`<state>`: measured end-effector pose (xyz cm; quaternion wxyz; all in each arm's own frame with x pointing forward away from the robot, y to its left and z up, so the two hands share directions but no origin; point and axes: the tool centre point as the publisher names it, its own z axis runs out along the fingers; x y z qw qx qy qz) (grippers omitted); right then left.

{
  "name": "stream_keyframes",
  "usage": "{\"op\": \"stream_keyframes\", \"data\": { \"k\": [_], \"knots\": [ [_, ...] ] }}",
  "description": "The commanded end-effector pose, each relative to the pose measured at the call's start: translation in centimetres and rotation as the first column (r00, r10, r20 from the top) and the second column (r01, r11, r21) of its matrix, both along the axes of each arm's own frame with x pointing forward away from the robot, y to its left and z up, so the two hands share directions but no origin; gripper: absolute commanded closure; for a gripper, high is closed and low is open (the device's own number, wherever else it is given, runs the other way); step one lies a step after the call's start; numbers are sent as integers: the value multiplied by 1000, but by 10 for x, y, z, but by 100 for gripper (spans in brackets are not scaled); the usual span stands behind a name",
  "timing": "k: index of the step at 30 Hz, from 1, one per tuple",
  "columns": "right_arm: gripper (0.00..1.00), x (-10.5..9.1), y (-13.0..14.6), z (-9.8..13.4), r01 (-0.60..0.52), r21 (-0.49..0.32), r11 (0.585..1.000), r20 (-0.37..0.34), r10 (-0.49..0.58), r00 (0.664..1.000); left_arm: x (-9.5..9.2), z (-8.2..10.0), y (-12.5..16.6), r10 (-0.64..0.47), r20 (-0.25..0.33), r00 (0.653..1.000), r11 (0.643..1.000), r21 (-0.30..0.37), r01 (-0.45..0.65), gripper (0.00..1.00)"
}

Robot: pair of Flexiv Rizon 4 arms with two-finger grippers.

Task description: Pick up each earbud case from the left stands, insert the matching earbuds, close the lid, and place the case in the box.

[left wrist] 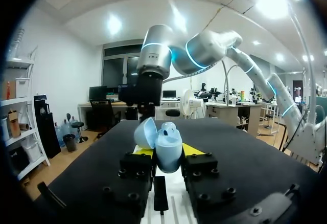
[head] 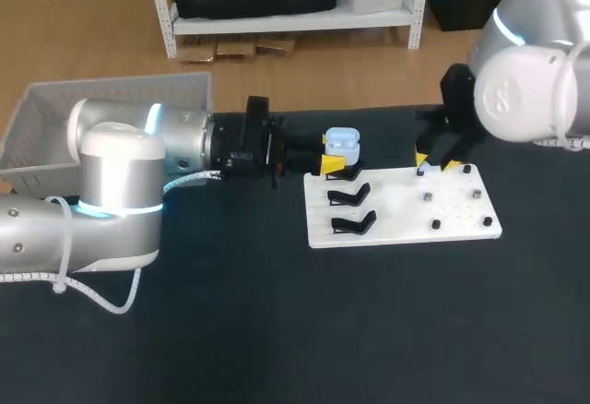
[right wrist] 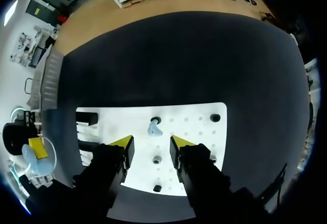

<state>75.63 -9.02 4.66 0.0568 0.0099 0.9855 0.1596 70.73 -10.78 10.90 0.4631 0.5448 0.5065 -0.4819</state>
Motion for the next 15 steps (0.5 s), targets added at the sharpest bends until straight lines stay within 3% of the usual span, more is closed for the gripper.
{"op": "stream_keyframes", "data": {
  "k": [1,15],
  "knots": [
    [56,7,1,-1,-5,10,1000,-18,5,1000,-1,-1,0,5,4,1000,1000,-4,-5,100],
    [64,10,3,-10,16,12,1000,-37,-15,999,-1,-1,0,5,4,1000,1000,-4,-5,100]
  ]
}}
